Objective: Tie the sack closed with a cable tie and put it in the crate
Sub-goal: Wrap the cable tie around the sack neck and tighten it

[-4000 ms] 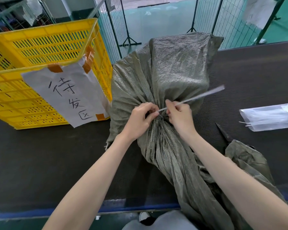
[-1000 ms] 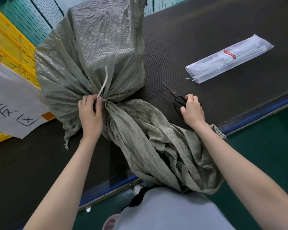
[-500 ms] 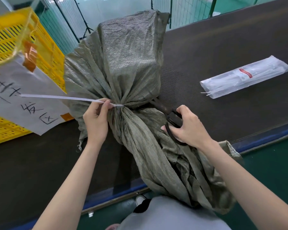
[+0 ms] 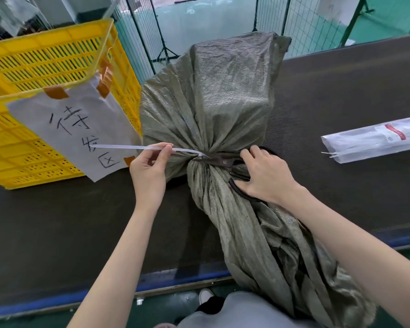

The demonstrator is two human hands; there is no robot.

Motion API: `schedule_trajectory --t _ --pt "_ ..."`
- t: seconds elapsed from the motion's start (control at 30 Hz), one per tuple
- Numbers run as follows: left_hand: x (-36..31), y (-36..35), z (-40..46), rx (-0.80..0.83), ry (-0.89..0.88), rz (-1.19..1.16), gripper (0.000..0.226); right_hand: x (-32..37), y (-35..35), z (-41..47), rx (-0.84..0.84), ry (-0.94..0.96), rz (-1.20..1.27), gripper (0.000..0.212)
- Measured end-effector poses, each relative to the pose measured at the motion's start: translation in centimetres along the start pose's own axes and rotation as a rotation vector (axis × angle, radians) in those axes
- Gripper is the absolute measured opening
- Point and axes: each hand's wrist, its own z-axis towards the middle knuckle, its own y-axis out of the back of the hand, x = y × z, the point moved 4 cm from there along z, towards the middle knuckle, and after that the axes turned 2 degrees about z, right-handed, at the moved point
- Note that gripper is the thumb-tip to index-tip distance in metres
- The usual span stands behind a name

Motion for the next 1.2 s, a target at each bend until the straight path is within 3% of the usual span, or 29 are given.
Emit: schedule_trajectory --t 0.67,1.2 --pt "0.5 1.5 -1.5 -0.018 0.092 -0.142 0.012 0.8 -0.8 3.1 0.008 0.248 -0.189 0.053" --pt "1.0 1.9 -1.9 -0.069 0.156 -0.234 0.009 0.6 -1.1 1.6 -0.132 0.249 -0.136 0.052"
